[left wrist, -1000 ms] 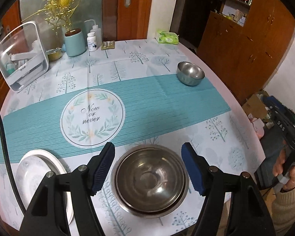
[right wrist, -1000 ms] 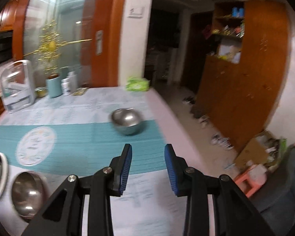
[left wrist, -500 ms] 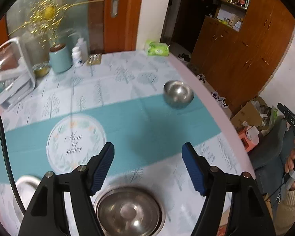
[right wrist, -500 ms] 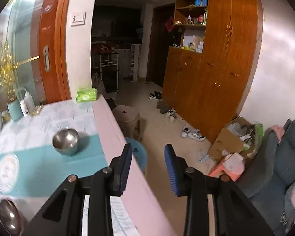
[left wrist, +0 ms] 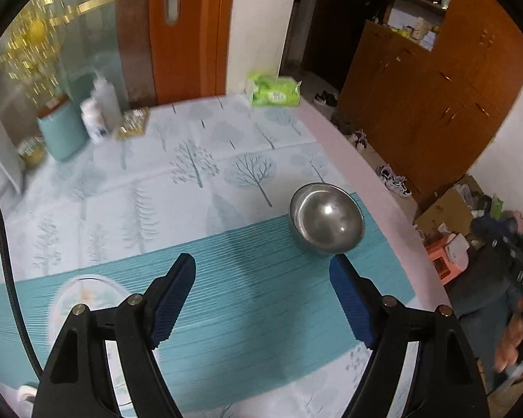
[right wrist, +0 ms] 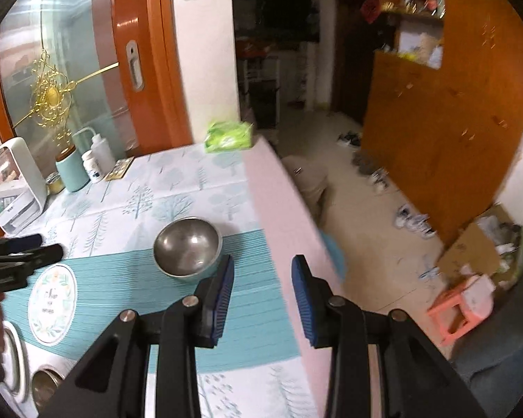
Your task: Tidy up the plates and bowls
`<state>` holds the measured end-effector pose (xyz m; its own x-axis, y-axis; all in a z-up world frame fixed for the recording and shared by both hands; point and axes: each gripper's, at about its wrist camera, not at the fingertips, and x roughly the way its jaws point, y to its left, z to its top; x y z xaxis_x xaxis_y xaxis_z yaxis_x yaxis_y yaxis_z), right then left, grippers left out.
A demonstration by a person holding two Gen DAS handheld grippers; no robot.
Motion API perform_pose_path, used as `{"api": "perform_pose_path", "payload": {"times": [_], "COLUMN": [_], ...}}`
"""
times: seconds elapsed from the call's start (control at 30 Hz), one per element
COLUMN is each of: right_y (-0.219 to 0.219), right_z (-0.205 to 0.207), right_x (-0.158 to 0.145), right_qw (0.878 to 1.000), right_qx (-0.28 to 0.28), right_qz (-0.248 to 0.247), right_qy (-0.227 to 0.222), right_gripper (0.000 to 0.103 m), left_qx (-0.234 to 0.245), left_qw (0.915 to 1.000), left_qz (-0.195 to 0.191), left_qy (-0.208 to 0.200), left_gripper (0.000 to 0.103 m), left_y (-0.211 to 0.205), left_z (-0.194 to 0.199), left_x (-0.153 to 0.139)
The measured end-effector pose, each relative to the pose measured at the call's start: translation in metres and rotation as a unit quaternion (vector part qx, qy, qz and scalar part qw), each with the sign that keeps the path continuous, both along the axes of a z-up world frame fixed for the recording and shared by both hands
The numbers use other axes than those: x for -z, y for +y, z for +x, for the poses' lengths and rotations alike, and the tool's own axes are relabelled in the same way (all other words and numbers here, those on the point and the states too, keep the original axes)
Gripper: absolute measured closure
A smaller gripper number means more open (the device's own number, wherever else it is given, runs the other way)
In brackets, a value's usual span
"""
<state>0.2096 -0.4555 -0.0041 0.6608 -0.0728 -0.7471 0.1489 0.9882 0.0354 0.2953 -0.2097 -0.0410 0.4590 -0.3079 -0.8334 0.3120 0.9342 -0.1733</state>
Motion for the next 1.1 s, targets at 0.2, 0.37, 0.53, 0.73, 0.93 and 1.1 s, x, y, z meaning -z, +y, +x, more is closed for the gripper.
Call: {"api": "perform_pose_path", "payload": {"times": [0.2,0.37,0.53,0.73,0.93,1.1], "right_y": [0.0,0.002,0.003,0.003,0.01,0.006], "right_z": [0.049,0.082,0.109,0.123,0.117,0.097], "right_x": [0.039,0.078,0.111,0.136,0.134,0.117], "right_qw": [0.998,0.994,0.989,0.982,0.978,0.972], "right_qx": [-0.015,-0.02,-0.024,-0.032,-0.038,-0.031], "right_qz": [0.041,0.085,0.105,0.144,0.157,0.194], "right_qy": [0.036,0.064,0.096,0.118,0.13,0.132], "right_gripper": [0.068,0.068,0.068,0.074,0.094,0.096], "left_qx": [-0.018,-0.044,-0.048,-0.046,-0.035,-0.027], "left_qw": [0.9979,0.9913,0.9902,0.9853,0.9881,0.9891], "left_qz": [-0.024,-0.045,-0.04,-0.053,-0.047,-0.045], "left_qy": [0.058,0.116,0.125,0.156,0.142,0.138], "left_gripper": [0.025,0.026,0.027,0.06,0.088,0.089], "left_y": [-0.026,-0.048,-0.065,-0.076,-0.083,-0.08], "left_z": [0.048,0.068,0.081,0.09,0.079,0.062], "left_x": [0.057,0.108,0.132,0.153,0.139,0.111]}}
